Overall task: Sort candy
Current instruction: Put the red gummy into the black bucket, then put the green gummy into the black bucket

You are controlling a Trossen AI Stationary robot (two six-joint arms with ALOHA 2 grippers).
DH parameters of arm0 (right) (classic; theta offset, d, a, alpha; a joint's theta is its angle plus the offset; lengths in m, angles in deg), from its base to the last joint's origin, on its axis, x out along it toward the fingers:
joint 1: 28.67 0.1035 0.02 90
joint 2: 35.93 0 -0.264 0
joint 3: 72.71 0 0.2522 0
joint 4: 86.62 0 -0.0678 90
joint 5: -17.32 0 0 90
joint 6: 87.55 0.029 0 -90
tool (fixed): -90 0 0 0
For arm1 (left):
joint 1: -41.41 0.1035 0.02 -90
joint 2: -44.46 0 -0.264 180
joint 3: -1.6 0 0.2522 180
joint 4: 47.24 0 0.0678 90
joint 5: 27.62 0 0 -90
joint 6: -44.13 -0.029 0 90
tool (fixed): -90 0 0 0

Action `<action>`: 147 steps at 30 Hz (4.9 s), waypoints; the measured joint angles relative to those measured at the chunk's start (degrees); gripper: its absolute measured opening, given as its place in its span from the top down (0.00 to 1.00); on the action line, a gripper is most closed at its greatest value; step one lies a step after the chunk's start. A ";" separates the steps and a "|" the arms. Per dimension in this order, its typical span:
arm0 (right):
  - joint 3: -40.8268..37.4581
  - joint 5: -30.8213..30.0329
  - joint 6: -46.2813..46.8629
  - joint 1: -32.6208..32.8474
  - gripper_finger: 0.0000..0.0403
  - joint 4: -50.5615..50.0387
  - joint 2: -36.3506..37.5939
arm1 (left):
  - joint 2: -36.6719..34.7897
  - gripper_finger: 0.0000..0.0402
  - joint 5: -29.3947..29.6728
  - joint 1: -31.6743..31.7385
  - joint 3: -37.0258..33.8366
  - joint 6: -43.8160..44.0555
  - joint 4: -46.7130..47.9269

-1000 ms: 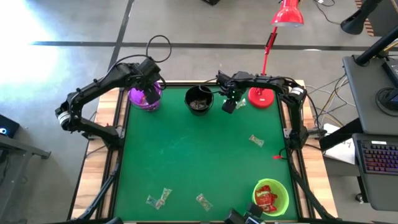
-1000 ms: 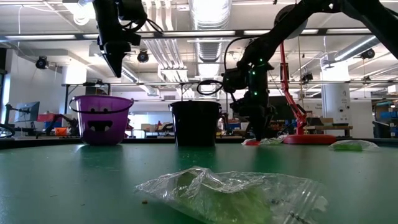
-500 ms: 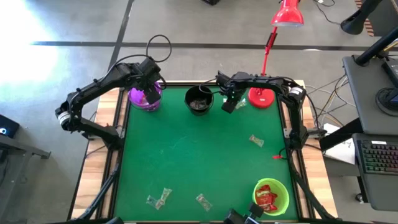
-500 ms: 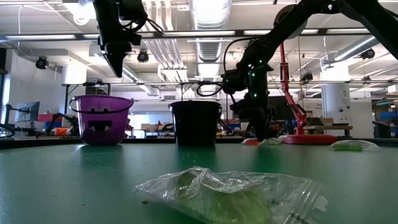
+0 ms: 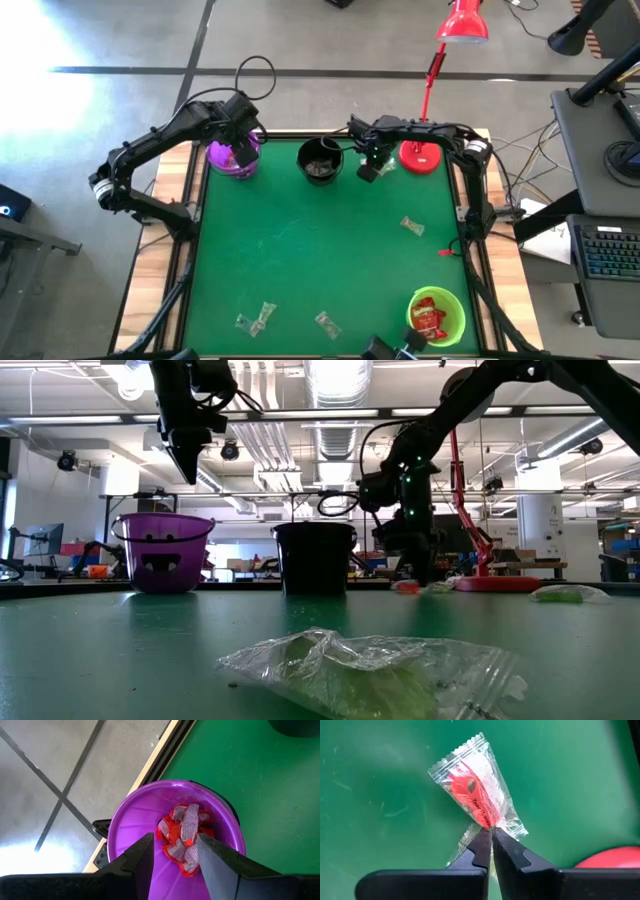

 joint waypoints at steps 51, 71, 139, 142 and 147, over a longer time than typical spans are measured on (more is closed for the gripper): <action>-0.02 25.88 11.02 5.79 0.98 26.23 14.04 | 0.04 0.67 0.28 0.00 0.00 1.95 2.18; 4.94 24.08 5.12 6.95 0.77 25.76 11.07 | 0.07 0.67 0.08 0.00 0.00 2.39 4.48; 28.76 4.68 -1.94 5.14 0.67 -4.08 11.88 | -8.68 0.49 -22.62 -48.16 -17.81 64.25 -1.14; 30.28 4.69 -1.93 5.14 0.66 -4.80 11.95 | -6.03 0.49 -22.53 -53.36 -18.62 73.59 -3.40; 32.21 4.66 -1.92 5.14 0.67 -5.81 11.95 | -1.59 0.49 -22.54 -59.51 -17.53 84.83 -7.88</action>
